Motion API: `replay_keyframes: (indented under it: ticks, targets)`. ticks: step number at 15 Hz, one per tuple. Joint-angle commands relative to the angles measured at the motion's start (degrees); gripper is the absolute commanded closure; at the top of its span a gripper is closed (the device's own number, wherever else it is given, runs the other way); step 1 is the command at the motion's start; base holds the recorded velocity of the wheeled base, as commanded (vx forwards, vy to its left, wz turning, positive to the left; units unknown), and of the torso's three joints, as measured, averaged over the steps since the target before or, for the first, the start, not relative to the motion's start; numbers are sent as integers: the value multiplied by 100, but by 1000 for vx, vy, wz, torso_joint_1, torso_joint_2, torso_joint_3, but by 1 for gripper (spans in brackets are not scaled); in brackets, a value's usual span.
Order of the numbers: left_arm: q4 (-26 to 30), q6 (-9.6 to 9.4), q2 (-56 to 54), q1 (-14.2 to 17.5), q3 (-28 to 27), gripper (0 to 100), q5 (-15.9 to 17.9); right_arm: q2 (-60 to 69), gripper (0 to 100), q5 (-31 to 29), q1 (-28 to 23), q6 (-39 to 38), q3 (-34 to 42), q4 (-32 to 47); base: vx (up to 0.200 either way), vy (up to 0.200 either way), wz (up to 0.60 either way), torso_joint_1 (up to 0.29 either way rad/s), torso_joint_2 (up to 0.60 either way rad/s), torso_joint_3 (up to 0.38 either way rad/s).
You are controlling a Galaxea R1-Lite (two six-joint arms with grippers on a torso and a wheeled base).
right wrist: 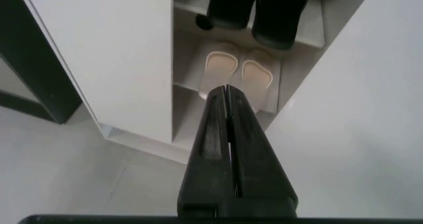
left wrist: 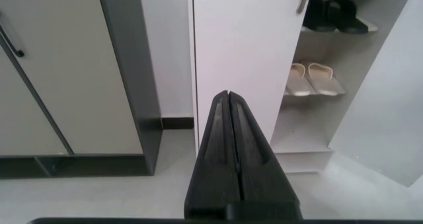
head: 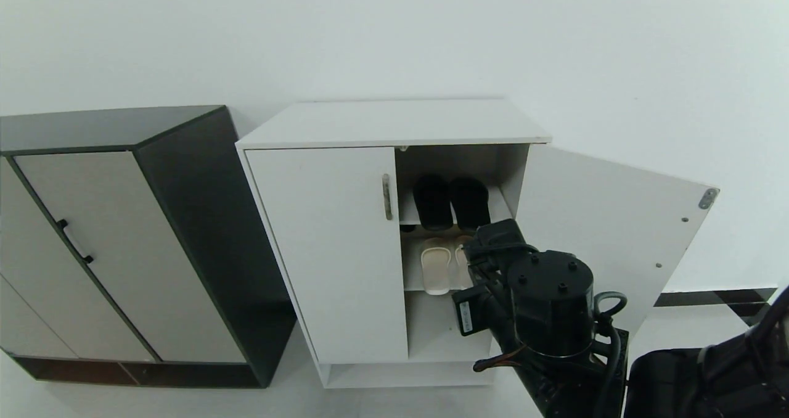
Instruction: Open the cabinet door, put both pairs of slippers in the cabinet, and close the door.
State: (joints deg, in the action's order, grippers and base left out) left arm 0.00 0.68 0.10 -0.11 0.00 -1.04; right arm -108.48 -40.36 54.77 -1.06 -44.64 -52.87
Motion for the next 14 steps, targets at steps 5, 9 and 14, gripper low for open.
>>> replay_keyframes:
  ticks: [5, 9, 14]
  targets:
    - [0, 2, -1, 2, 0, 100, -2, -6, 100, 2, 7, 9, -115, -4, 0, 0, 0, 176, -482, -310]
    - [0, -7, -1, 2, 0, 100, 7, -32, 100, 152, 16, 9, -176, -13, 0, 0, 0, 201, -513, -309]
    - [0, 2, 8, 2, 0, 100, 7, 73, 100, 134, 16, -8, -45, -13, 0, 0, 0, 231, -543, -317]
